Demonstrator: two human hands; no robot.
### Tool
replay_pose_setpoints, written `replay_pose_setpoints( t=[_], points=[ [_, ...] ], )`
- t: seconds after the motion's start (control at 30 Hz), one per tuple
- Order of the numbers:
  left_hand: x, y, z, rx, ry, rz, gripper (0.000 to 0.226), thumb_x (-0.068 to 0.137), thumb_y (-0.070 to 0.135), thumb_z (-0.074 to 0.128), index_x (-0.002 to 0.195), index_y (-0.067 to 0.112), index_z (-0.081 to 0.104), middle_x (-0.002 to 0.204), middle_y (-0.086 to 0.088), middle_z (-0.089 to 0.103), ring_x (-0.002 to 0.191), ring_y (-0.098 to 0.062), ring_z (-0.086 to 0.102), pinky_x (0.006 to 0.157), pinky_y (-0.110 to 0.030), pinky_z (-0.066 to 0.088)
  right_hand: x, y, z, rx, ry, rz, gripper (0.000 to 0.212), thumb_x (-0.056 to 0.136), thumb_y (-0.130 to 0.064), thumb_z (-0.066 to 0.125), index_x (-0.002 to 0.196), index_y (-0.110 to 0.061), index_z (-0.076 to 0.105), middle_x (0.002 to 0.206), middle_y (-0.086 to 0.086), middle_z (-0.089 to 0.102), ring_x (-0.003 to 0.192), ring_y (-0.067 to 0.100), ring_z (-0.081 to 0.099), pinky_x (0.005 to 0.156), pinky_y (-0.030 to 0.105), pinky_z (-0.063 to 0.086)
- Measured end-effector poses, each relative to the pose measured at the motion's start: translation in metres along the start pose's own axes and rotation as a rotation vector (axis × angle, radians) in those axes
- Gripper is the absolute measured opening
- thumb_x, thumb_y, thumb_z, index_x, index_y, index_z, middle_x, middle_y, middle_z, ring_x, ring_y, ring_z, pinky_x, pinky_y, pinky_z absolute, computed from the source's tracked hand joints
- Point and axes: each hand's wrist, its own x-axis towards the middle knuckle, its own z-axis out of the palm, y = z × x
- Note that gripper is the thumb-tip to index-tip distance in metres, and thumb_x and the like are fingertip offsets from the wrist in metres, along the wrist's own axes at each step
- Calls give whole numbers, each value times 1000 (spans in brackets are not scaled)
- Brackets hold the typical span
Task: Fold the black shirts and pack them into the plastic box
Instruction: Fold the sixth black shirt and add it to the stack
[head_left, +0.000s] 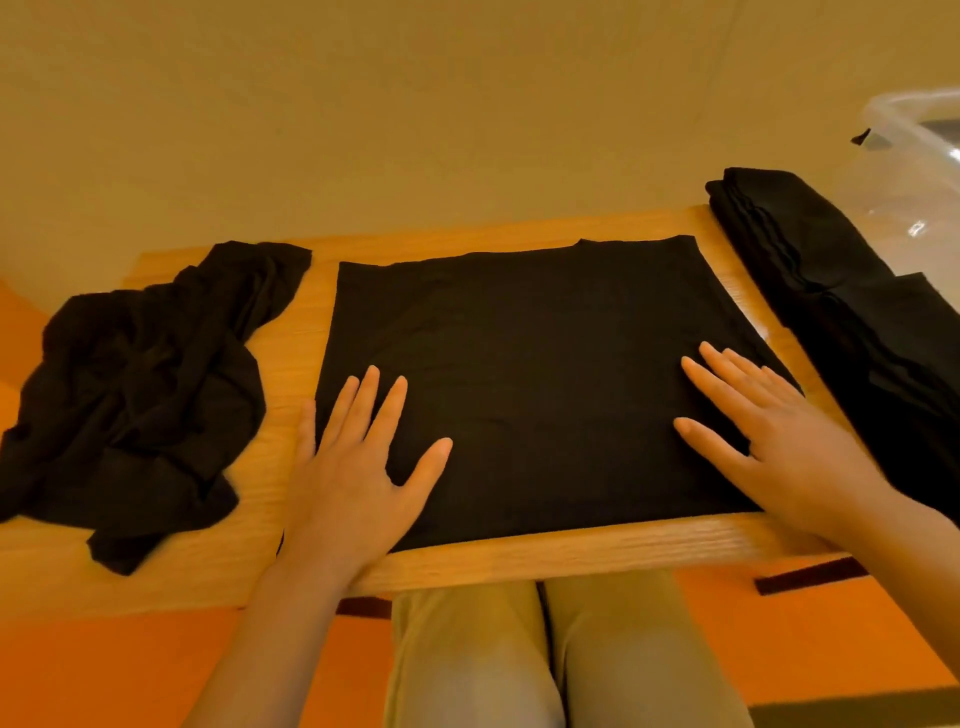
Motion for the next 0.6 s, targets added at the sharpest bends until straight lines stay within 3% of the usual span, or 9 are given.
replay_pose_setpoints(
  t=[0.1,0.23,0.37,0.5,0.6],
  points=[
    [-15,-8,-8,-36,4,105,81,85,75,13,151,29,22,160,7,11,147,-6,0,120,-37,-6,-15,8,-2,11,13,-59,73,81,-70,8,147,-39,1,155,-17,-10,140,-1,-14,114,24,-3],
    [-58,-27,-15,-134,-84,289,71,87,74,33,147,36,30,157,20,16,145,4,5,118,-19,-2,-40,16,2,52,75,-259,70,88,-71,13,145,-34,26,157,-13,13,141,-8,-6,113,28,9],
    [-84,-46,-15,-114,-14,378,66,88,66,44,144,31,40,155,14,29,144,-1,18,117,-17,9,-66,26,20,-23,41,-361,70,85,-79,9,147,-46,7,156,-22,2,142,-5,-12,114,30,7],
    [-92,-58,-16,-118,65,411,54,86,45,52,135,24,51,144,4,47,139,-5,34,116,-19,19,-77,34,32,-72,206,-462,65,94,-61,32,150,-34,16,155,-5,26,145,9,9,106,44,26],
    [-99,-61,-20,-128,119,438,43,89,40,54,126,20,58,135,2,55,130,-7,43,114,-15,22,-86,42,40,-52,267,-497,72,82,-32,57,147,-33,27,150,-3,37,139,19,32,99,43,40]
  ],
)
